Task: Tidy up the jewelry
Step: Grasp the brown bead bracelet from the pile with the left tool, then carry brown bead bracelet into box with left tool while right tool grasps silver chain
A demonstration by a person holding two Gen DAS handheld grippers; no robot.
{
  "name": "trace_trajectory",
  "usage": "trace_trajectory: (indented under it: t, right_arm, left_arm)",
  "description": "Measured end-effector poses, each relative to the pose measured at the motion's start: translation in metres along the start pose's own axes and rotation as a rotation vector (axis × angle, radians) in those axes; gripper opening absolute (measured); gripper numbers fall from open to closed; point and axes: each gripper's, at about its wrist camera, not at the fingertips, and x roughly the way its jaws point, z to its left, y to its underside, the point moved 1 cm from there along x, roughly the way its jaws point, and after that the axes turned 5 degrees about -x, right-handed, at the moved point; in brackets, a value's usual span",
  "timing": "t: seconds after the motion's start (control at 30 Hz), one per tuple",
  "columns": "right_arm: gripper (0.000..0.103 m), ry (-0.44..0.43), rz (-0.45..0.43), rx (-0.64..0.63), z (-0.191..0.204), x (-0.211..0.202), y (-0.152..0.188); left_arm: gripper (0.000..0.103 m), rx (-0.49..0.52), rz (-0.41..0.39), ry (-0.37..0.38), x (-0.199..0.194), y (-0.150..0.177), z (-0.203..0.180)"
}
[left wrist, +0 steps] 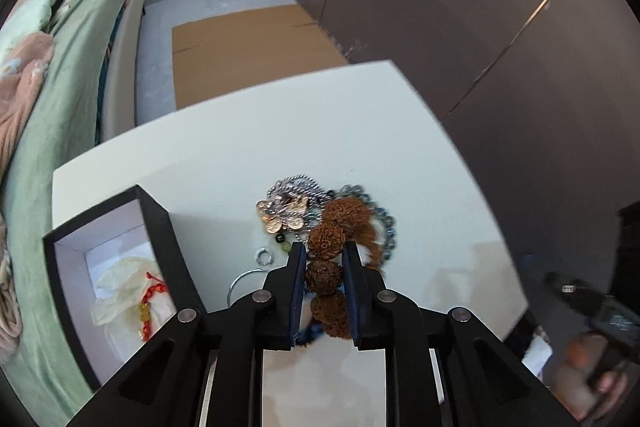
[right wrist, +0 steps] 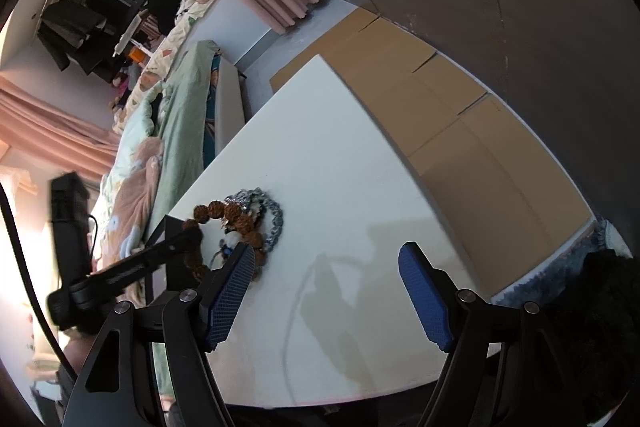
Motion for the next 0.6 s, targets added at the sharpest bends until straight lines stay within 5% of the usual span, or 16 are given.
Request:
trace_trajectory:
  t: [0.33,0.6]
  right_arm:
    - [0.075,-0.038,0.013,-0.033,0.029,0.007,0.002]
    - [0.074,-0.004,0.047,-0.085,0.052,0.028,-0.015]
  left_arm:
    - [0.019,-0.047,-0.092,0.113,-0.057,0.006,0.014]
    - [0.019,-0.094,-0.145,0.107,-0.086,0.017,0.043]
